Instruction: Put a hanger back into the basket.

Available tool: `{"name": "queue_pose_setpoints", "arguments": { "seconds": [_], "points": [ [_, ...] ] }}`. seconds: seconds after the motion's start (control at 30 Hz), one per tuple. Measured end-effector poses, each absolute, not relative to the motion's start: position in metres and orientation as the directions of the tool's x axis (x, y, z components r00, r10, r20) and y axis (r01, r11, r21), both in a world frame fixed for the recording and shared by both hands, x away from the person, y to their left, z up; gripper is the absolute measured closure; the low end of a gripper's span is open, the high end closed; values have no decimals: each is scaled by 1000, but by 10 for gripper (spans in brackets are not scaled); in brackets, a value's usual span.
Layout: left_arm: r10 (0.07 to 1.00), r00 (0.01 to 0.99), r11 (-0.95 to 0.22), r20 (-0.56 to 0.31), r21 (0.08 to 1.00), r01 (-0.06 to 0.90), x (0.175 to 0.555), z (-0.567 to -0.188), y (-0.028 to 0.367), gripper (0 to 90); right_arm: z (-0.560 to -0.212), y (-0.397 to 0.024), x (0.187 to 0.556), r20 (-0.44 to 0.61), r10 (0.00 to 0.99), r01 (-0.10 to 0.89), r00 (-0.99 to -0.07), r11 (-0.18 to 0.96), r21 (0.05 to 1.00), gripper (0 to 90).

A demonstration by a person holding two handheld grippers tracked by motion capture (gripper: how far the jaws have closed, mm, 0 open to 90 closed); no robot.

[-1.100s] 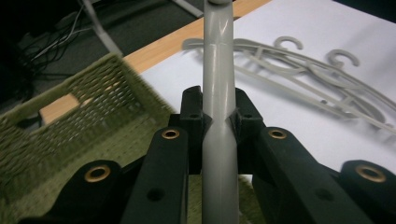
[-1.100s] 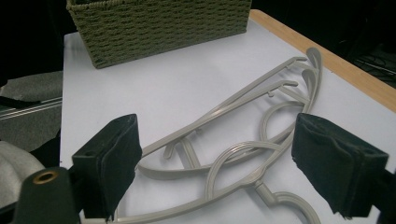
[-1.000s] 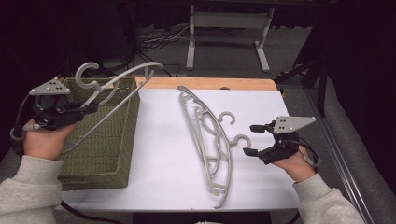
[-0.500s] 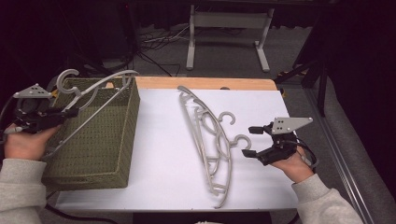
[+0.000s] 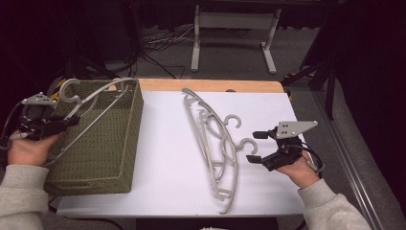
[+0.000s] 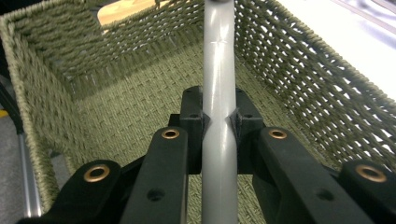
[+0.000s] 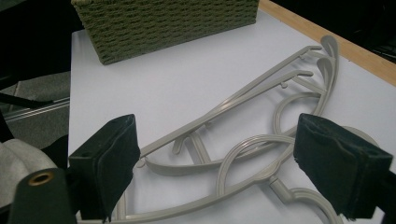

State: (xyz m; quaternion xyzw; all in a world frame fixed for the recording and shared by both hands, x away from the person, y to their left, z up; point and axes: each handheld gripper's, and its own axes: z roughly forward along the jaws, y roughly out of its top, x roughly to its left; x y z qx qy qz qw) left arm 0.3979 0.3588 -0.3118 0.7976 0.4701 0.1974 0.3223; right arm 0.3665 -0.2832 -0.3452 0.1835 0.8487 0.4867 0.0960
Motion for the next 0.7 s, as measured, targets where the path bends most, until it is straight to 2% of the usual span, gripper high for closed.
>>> {"name": "queue_pose_setpoints", "arguments": {
  "seconds": [0.07,0.27,0.53,0.6,0.67,0.7],
  "points": [
    [882,471,-357,21,682,638,400,-316,361,794,-346,-283,367,19,406,222,-914,459,860,143],
    [886,462,-317,-40,674,667,406,-332,370,793,-347,-284,368,29,404,229,-914,457,860,142],
    [894,444,-315,-60,621,718,413,-349,368,789,-348,-281,368,29,398,228,-917,462,857,142],
    [912,406,-292,-52,612,735,414,-352,370,761,-348,-281,368,30,398,228,-917,459,859,142],
    [935,354,-261,-34,610,748,414,-351,374,678,-348,-281,368,31,396,227,-918,459,859,142],
    [943,331,-250,-17,620,744,413,-350,375,677,-348,-281,367,30,396,227,-918,460,859,142]
  ]
}}
